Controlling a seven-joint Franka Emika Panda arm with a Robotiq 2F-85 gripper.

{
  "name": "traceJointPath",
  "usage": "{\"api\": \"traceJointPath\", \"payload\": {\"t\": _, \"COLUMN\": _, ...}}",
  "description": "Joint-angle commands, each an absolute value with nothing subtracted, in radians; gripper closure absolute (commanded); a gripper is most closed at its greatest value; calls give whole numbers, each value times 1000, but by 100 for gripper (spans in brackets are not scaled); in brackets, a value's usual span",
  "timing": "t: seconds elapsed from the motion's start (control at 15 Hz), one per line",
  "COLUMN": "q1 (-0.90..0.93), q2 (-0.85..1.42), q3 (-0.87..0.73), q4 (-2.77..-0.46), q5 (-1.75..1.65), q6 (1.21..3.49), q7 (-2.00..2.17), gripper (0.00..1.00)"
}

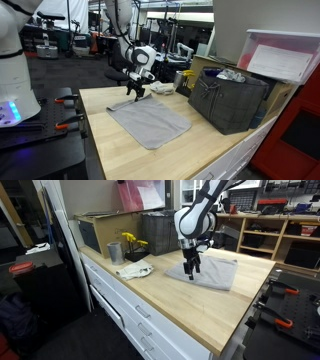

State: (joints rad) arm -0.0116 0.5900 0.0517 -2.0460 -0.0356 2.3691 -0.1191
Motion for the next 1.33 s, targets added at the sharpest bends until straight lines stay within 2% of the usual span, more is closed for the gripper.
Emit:
{"api": "traceJointPath", "payload": {"t": 0.0, "q1": -21, "q2": 612, "q3": 72, "q4": -2017, "q5": -1, "q6": 2332, "q7": -142, "gripper": 0}}
{"api": "traceJointPath", "payload": {"t": 0.53, "q1": -18, "q2": 633, "q3": 70, "q4": -2001, "q5": -9, "q6": 2315, "q7": -146, "gripper": 0}}
{"api": "traceJointPath", "payload": {"t": 0.6, "q1": -33, "q2": 641, "q3": 83, "q4": -1993, "q5": 14, "q6": 2304, "q7": -162, "gripper": 9}}
{"api": "traceJointPath", "payload": {"t": 0.67, "q1": -28, "q2": 647, "q3": 78, "q4": -1989, "q5": 7, "q6": 2302, "q7": -162, "gripper": 26}}
{"api": "traceJointPath", "payload": {"t": 1.27, "q1": -42, "q2": 669, "q3": 74, "q4": -1976, "q5": 5, "q6": 2297, "q7": -171, "gripper": 93}}
